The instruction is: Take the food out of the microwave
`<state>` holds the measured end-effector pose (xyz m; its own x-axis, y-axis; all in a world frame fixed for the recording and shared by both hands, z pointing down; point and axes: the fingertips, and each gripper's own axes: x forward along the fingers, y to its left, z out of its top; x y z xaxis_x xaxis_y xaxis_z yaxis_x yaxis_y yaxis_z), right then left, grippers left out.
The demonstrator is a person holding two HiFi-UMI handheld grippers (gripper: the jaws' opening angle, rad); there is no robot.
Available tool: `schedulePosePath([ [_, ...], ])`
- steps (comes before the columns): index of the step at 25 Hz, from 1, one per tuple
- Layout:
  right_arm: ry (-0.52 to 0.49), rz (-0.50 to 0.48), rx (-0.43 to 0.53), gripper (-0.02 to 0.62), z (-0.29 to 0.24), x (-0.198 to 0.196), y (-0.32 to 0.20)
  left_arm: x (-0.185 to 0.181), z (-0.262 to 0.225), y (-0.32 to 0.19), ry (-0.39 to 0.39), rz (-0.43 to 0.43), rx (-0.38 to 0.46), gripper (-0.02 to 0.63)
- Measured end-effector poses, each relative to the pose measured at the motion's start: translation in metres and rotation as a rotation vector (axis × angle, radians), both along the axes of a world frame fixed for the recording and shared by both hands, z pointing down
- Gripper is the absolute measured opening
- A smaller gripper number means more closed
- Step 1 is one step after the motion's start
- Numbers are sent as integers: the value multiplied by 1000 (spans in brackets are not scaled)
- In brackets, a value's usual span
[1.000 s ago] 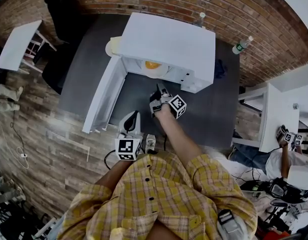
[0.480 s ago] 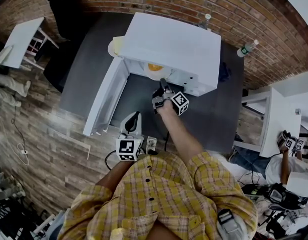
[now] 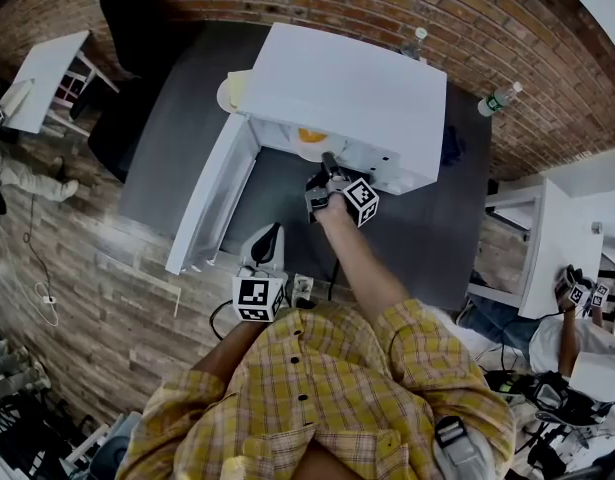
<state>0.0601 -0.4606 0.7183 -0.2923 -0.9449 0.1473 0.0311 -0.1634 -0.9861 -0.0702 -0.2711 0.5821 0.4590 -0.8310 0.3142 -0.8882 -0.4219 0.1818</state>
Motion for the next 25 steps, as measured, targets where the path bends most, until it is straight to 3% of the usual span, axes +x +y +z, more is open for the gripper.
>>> schedulePosePath([
  [7, 12, 2, -11, 14, 2, 0, -5, 1, 6, -1, 3, 1, -21, 0],
  [25, 23, -38, 26, 9, -4, 0, 5, 5, 11, 5, 1, 14, -36, 0],
])
